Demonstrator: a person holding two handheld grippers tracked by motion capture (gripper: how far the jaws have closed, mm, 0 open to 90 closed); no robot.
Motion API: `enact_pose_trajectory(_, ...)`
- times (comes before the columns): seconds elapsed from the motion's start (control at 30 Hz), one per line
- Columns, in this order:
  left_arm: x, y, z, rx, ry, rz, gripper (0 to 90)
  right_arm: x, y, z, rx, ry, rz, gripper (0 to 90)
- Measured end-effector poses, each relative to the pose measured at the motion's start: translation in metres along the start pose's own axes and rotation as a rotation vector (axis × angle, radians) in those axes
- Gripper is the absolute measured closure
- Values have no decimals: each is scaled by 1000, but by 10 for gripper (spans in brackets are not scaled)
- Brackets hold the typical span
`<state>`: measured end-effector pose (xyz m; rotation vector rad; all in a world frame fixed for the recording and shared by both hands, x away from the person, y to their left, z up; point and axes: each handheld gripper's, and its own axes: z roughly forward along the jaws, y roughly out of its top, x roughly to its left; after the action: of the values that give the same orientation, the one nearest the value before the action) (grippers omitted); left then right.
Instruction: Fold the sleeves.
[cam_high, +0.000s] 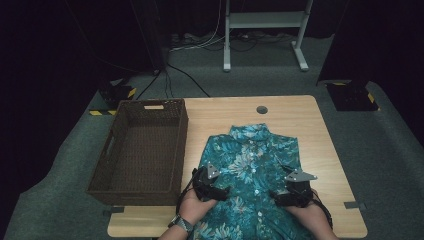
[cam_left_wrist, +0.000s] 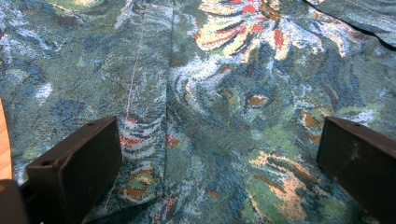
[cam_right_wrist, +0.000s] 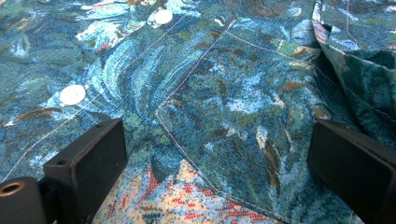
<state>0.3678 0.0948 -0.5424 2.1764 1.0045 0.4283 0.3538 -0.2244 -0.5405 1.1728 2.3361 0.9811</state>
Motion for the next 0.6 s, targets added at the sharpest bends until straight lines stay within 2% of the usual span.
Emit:
enact_pose_trajectory(0.23, -4, -3, -3, 1, -1, 2, 0, 3, -4, -4, 3, 0, -6, 40)
enact_pose_trajectory(0.4, -14, -10, -10, 2, -5, 5, 0, 10, -13, -13, 7, 8, -13, 29)
enact_pose_trajectory(0.53, -22, -13, -14, 8, -13, 13, 0, 14, -19, -19, 10, 20, -16, 25)
enact_pose_trajectory(0.6, -22, -12, -15, 15, -13, 17, 0, 14, -18, -22, 15, 47, 1, 42)
